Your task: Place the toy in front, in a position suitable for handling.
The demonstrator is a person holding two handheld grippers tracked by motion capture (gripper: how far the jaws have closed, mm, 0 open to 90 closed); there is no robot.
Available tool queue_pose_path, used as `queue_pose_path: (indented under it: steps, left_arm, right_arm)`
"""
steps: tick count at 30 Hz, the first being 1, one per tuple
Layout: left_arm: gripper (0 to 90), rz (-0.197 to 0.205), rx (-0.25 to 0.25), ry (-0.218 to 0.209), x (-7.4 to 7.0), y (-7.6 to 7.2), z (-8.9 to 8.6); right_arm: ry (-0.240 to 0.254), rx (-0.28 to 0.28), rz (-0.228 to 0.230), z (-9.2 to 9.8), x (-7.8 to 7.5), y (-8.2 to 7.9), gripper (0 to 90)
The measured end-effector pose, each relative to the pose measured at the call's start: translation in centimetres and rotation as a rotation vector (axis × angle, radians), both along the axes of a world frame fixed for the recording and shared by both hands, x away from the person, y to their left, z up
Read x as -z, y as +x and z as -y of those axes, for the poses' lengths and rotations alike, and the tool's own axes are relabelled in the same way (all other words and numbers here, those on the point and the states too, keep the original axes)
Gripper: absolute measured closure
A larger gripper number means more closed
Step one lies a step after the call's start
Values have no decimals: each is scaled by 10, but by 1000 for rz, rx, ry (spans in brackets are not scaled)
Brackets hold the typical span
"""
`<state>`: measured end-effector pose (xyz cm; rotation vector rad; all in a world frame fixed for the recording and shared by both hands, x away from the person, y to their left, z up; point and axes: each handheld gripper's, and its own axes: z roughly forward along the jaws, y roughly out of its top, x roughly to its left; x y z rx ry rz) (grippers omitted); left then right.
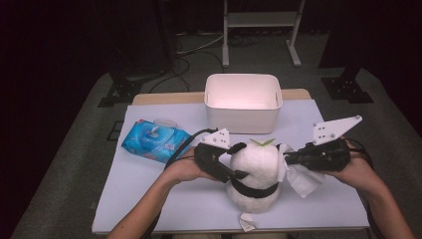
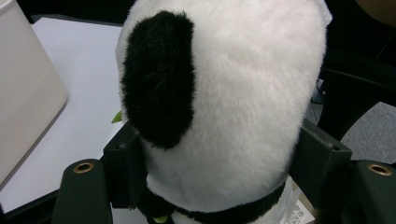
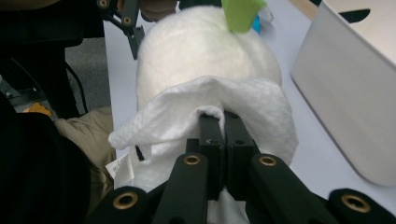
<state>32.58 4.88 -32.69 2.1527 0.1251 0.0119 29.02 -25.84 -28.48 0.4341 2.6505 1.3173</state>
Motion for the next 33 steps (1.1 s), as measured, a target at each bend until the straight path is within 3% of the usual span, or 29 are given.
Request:
queue_pose_path:
  steps: [8, 12, 17, 26, 33]
  left_arm:
    - [299, 3, 7, 32, -7, -1, -3]
    - [281, -28, -1, 11, 2, 1, -4]
    - [236, -44, -8, -14, 7, 2, -8]
    - [90, -87, -33, -28, 19, 6, -11]
    - [206, -85, -42, -79, 23, 7, -11]
  right_arm:
    - [-16, -25, 33, -13, -16, 2, 875]
    - [-49, -25, 17, -16, -7, 5, 874]
    - [-37, -24, -10, -16, 2, 7, 875]
    - [-72, -23, -35, -17, 13, 8, 875]
    - [-70, -3, -33, -14, 14, 7, 874]
